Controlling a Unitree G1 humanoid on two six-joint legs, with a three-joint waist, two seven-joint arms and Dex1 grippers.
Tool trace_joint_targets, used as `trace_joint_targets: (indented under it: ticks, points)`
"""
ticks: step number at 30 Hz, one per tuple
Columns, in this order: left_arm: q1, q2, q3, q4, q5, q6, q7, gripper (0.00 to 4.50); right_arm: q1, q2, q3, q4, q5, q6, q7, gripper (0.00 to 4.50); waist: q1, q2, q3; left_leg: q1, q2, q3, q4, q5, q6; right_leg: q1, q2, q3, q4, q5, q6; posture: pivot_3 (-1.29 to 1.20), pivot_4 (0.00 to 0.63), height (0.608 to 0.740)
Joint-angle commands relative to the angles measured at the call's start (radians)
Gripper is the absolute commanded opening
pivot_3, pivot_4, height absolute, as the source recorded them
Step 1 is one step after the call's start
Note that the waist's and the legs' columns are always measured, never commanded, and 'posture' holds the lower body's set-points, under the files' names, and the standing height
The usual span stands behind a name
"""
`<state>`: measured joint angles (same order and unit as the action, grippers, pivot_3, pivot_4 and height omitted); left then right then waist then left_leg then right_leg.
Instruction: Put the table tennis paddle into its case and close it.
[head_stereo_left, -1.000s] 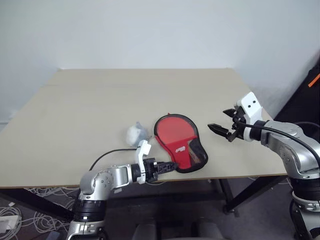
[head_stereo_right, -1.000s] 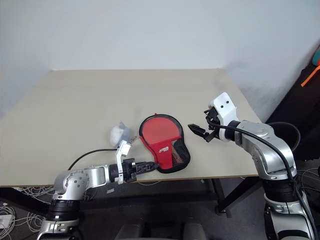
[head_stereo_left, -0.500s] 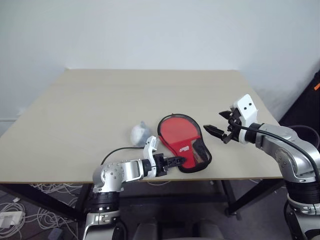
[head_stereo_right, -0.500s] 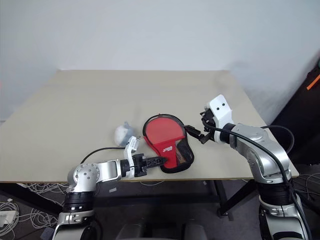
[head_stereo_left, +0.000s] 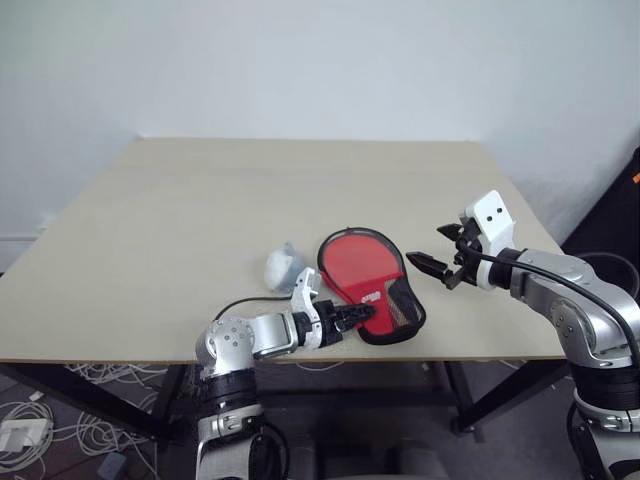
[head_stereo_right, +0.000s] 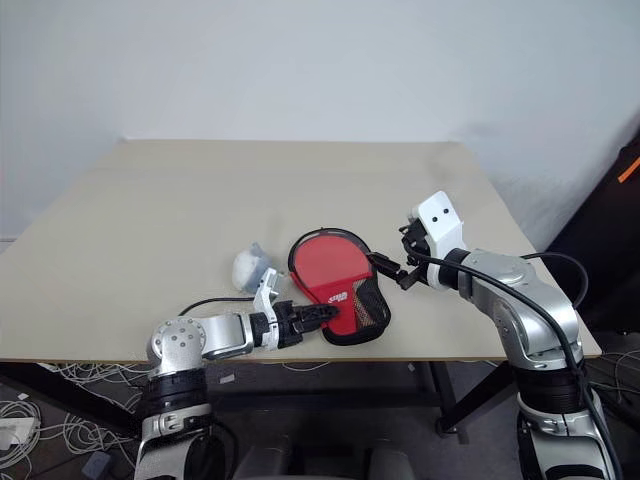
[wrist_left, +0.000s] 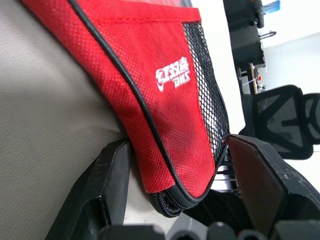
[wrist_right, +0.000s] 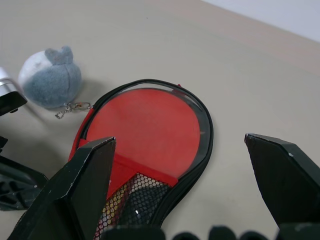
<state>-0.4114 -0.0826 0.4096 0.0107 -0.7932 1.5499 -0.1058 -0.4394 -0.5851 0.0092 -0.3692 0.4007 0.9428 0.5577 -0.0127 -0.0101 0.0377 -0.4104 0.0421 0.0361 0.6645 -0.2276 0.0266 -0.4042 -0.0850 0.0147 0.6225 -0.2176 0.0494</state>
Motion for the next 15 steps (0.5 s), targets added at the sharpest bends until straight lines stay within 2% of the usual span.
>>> trace_joint_targets:
  ticks: [1,15]
  points:
    - [0.005,-0.009,0.036,0.008,0.043,0.063,0.067,3.22,-0.018,-0.014,-0.033,-0.032,0.009,-0.005,-0.003,4.50,-0.003,0.000,0.000,0.000,0.000,0.000,0.000,0.000,0.000,0.000,0.000,0.000,0.000,0.000,0.000,0.00,0.000,0.740]
    - [0.016,-0.057,0.029,0.041,0.069,0.032,0.061,3.22,-0.014,-0.006,-0.035,-0.043,0.015,0.004,-0.017,4.50,-0.005,0.000,0.000,0.000,0.000,0.000,-0.001,-0.001,-0.001,-0.001,0.000,0.000,0.000,0.000,0.000,0.00,0.000,0.740]
